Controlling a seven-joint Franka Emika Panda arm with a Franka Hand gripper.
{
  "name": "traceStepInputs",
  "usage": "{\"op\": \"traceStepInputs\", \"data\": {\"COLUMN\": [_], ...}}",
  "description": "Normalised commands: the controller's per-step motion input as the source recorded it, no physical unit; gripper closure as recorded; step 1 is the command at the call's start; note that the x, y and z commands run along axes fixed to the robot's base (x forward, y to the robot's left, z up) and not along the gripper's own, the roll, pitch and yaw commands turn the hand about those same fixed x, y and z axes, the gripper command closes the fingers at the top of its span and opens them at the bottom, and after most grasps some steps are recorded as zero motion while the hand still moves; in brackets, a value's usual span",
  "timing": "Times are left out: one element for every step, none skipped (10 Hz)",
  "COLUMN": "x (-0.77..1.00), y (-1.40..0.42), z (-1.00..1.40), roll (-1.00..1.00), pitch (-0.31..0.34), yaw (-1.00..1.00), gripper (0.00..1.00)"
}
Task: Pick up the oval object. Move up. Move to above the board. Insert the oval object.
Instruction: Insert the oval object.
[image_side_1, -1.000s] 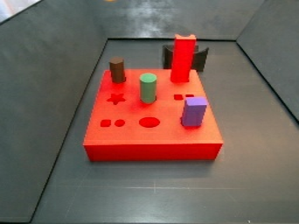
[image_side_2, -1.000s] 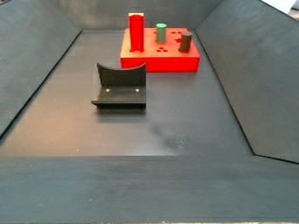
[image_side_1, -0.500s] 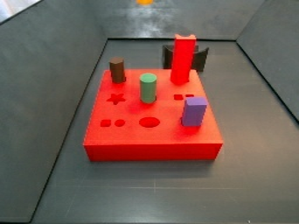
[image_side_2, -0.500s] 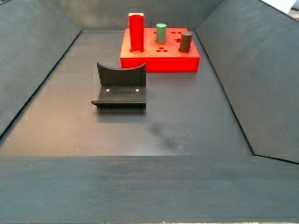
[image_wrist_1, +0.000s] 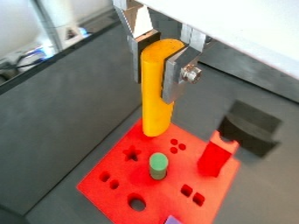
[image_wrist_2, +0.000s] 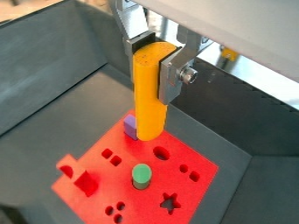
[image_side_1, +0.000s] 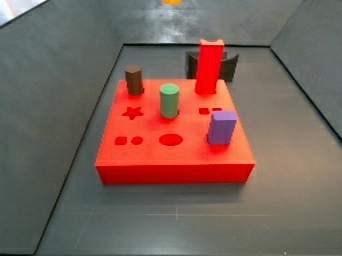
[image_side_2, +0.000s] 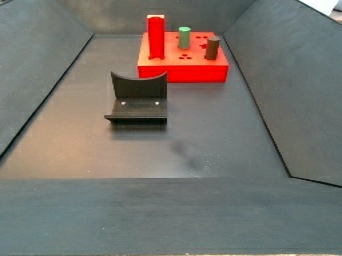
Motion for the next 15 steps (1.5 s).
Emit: {"op": "traceStepInputs", "data": {"x": [0.11, 0.08, 0.07, 0.05, 0.02, 0.00, 0.08, 0.00, 0.00, 0.00, 0.00, 0.00, 0.00, -0.01, 0.00], "y": [-0.07, -0.06, -0.07, -0.03, -0.01, -0.01, -0.15, -0.11, -0.14, -0.11, -0.11, -0.10, -0.09, -0.11, -0.12], "z": [-0.07, -0.12, -0.19, -0.19, -0.23, -0.21, -0.32, -0.34, -0.31, -0.27, -0.33, -0.36, -0.34, -0.35, -0.32], "roll": [0.04, 0.06, 0.07, 0.05, 0.02, 0.00, -0.02, -0.08, -0.10, -0.07, -0.07, -0.09, -0.09, -0.09, -0.09], "pitch": [-0.020, -0.041, -0.099, -0.080, -0.066, -0.027, -0.003, -0.044, -0.044, -0.097, -0.134, -0.179, -0.171, -0.187, -0.167], "yaw": [-0.88, -0.91, -0.91, -0.95, -0.99, -1.00, -0.58, -0.61, -0.85, -0.95, -0.95, -0.94, -0.94, -0.93, -0.93], "gripper": [1.00, 1.00, 1.00, 1.00, 1.00, 1.00, 1.00, 1.00, 1.00, 1.00, 1.00, 1.00, 1.00, 1.00, 1.00]}}
